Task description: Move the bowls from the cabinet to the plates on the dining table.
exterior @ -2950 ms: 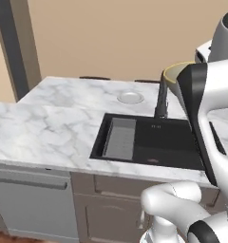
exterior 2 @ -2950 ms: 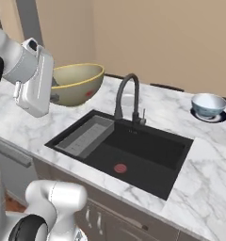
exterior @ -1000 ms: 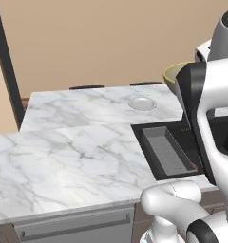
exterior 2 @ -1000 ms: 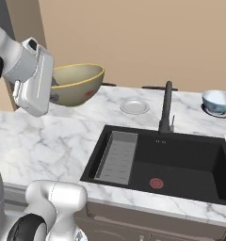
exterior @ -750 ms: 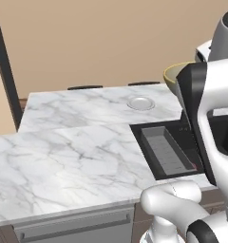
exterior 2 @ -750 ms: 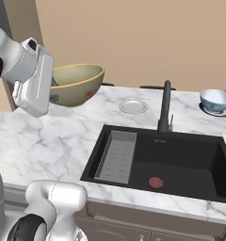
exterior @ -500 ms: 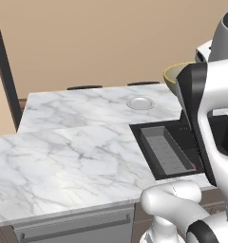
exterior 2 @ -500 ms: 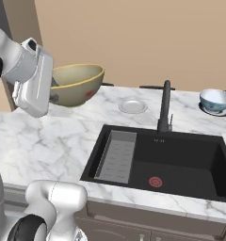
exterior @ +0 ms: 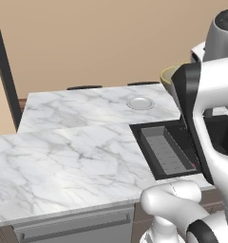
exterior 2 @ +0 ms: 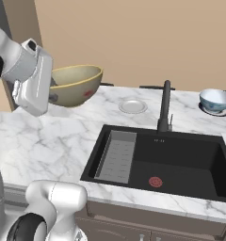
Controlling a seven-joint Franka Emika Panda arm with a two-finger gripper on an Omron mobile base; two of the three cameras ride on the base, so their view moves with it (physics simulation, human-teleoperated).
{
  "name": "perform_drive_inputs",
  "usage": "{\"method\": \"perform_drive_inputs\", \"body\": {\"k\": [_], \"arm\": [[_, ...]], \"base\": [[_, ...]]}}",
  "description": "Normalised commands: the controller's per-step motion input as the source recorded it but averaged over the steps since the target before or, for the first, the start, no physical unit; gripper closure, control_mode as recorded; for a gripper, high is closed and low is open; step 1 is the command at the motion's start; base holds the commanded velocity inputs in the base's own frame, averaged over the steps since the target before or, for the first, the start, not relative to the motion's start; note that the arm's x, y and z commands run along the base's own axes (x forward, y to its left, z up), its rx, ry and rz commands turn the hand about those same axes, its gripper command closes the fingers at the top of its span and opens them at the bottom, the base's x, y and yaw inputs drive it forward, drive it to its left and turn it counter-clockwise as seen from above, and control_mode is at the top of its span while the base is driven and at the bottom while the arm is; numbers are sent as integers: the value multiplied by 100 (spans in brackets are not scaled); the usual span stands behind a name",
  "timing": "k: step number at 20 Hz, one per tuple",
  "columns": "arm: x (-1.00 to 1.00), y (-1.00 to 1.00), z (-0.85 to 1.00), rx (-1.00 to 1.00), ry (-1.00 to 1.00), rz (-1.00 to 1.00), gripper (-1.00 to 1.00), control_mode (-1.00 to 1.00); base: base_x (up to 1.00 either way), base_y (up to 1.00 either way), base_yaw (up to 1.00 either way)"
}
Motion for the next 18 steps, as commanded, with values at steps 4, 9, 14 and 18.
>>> {"method": "perform_drive_inputs", "body": {"k": [4, 9, 14, 18], "arm": [[42, 21, 0, 0, 5, 0, 100, -100], [53, 11, 0, 0, 5, 0, 100, -100], [68, 8, 0, 1, 6, 0, 100, -100], [71, 3, 0, 4, 3, -1, 100, -100]], "base": [[0, 0, 0], [0, 0, 0], [0, 0, 0], [0, 0, 0]]}}
